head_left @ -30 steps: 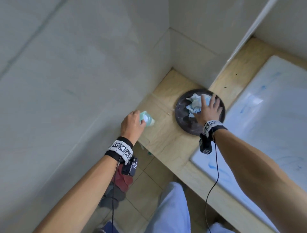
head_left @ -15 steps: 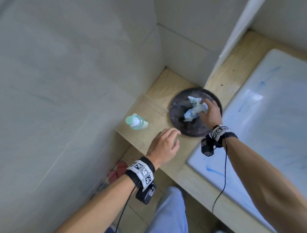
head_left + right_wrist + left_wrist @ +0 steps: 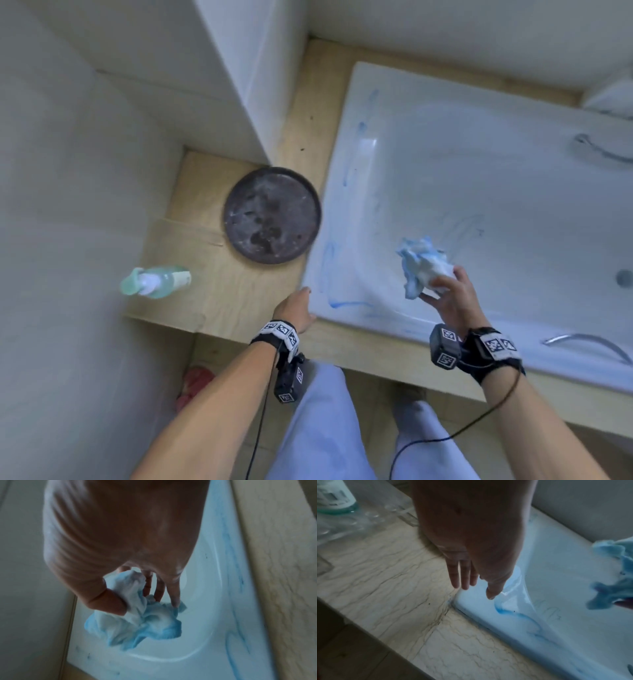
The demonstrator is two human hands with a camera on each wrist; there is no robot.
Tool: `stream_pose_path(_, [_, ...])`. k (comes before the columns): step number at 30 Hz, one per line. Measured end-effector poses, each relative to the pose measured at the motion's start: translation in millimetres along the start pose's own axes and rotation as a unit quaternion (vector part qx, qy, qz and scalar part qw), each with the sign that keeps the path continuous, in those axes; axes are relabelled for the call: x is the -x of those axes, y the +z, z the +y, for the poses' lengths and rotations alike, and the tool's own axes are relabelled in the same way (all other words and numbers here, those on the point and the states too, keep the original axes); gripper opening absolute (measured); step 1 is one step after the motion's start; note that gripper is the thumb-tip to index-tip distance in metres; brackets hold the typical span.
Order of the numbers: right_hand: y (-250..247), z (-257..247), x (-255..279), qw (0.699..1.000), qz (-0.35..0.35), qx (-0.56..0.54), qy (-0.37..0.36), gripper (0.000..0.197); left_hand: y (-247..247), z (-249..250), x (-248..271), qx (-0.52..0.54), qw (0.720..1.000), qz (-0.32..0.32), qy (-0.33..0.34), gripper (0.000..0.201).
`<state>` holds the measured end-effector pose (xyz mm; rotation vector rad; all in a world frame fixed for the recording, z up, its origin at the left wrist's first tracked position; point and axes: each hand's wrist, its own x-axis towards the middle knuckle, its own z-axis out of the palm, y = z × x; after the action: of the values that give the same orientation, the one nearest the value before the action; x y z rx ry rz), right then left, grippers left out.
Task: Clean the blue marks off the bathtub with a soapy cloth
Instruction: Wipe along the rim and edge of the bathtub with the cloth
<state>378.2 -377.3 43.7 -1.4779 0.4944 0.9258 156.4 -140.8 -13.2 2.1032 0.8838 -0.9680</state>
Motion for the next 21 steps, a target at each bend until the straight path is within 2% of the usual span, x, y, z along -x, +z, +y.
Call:
stream_pose_path(3, [-15.8,9.8,-13.6,0.999,0.021,0.026,-0.027,0.034,10.2,2.3,-16.1,-0.030,0.998,0.049,0.007,0.065])
stream_pose_path(6, [-6.2,23.3,-31.1,0.993,0.025,0.097,-0.069,0.038,22.0,-1.2,-28.8,-0.031,0.996,0.078,0.004,0.077])
stream_pose_path(9, [14.1,39.4,-52.5,0.976,0.002,0.190,-0.102,0.041,30.7,-3.3,-35.4,-0.061,0.993,0.098,-0.004,0.076])
stream_pose_path(12, [39.7,52.7,-72.6,0.939,0.014,0.298,-0.172,0.046,34.9,-2.5,-39.1,-0.108,0.989,0.102,-0.014,0.075])
stream_pose_path(15, [65.4,66.0,-89.5,0.897,0.022,0.361,-0.256,0.062,37.0,-1.4,-45.5,-0.139,0.985,0.103,-0.018,0.068])
stream_pose_path(18, [87.2,82.3,-113.5,0.856,0.015,0.427,-0.290,0.050,41.7,-1.0,-51.1,-0.144,0.983,0.109,-0.022,0.065])
stream_pose_path(21, [105.8,95.0,-132.7,0.834,-0.003,0.470,-0.289,0.047,47.3,-3.9,-54.0,-0.117,0.985,0.127,-0.026,0.064])
